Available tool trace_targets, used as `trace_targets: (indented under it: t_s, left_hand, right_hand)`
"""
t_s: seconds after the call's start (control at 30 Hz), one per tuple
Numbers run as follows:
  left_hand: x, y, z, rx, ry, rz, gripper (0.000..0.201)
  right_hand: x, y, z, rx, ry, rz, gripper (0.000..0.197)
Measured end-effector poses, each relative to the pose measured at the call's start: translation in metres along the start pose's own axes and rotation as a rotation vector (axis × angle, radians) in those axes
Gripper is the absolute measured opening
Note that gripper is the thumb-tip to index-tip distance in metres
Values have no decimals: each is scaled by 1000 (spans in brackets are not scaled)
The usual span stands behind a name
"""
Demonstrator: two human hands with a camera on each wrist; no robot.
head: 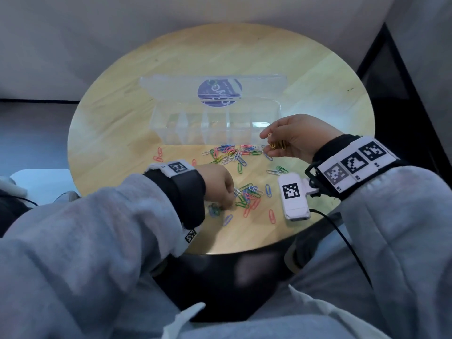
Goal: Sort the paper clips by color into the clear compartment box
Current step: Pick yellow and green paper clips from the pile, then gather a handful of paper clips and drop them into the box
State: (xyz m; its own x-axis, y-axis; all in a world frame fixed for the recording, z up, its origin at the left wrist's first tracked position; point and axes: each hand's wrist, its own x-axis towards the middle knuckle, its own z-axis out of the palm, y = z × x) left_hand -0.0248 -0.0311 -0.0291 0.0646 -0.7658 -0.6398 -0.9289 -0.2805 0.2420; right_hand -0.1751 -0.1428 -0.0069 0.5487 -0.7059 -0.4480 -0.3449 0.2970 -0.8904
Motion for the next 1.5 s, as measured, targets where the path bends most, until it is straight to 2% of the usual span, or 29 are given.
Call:
trace_targets:
  t_s: [0.1,0.2,0.33,0.43,0.6,0.77,0.93,1.07,1.2,1.27,1.37,1.43,1.5]
  left_hand:
    - [2,-7,-20,-229,0,15,12]
    - [5,-3,-42,-523,11,-23,23]
    - [15,12,-68,-800,91,-66,19]
    - [27,24,-80,-868,123,-40,18]
    - [49,44,-94,-971,192,-9,18]
    - [67,55,-97,-1125,230,49,18]
    - [70,55,-94,-1175,245,98,21]
    - [64,47,-89,-1135,290,138,20]
    - [47,30,-80,-997,321,200,19]
    - [36,22,-72,-709,354,196,17]
    - [25,11,-59,-152,341,157,17]
    - [25,8,-50,52,282,130,23]
    - [27,7,-44,155,252,118,28]
  right_hand:
    - [3,-4,-3,152,119,-19,23]
    - [8,-5,-6,333,170,-24,19]
    - [18,-5,-9,600,204,-45,14]
    - [26,-11,-13,660,224,-34,12]
    - [32,-19,-18,794,146,-61,11]
    - [28,-21,-21,749,70,-29,26]
    - [24,-16,-21,638,92,-29,24]
    - [15,-19,-22,291,88,-78,19]
    - [7,-13,-30,-268,120,-91,14]
    - [4,-7,-33,-550,145,-47,12]
    - [1,0,-26,-739,90,-6,10]
    - [2,3,-18,-784,59,-4,10]
    - [6,7,-10,-833,50,-7,11]
